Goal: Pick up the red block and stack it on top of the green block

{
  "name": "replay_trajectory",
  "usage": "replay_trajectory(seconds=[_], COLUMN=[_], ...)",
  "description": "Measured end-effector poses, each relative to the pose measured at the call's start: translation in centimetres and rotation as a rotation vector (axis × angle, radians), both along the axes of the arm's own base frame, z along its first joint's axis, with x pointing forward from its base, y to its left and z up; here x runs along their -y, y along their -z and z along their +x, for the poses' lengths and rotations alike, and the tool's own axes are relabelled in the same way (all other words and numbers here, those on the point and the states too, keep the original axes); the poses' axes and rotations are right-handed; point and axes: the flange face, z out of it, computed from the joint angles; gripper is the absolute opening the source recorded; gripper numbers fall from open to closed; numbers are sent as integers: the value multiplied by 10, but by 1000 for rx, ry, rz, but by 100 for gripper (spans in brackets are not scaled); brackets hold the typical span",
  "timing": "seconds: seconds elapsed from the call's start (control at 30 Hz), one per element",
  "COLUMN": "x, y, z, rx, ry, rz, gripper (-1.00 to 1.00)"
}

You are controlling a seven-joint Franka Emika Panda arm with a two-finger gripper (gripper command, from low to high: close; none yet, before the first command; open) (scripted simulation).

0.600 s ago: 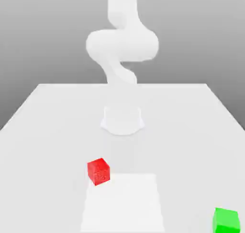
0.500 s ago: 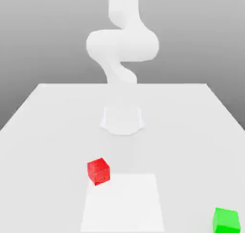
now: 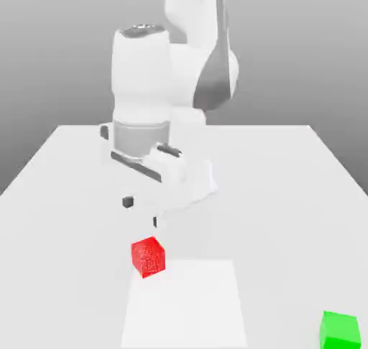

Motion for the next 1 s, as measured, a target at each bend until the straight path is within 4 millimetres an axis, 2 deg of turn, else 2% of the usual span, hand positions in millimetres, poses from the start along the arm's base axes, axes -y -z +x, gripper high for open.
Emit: replay_trajectory(seconds=[0.07,0.17,0.2,0.43,0.7,0.8,1.0], x=[2,1,0,0,0,-23,-109], y=[27,55,62,63,5,-5,-16], z=[-7,-10,-11,-11,-10,20,89], rx=[-21,-27,-28,-27,-27,-31,-40], ry=[30,37,37,37,33,-148,-632], rz=[6,9,9,8,7,-2,-19], gripper=[0,0,-100,-100,-100,-100,-100])
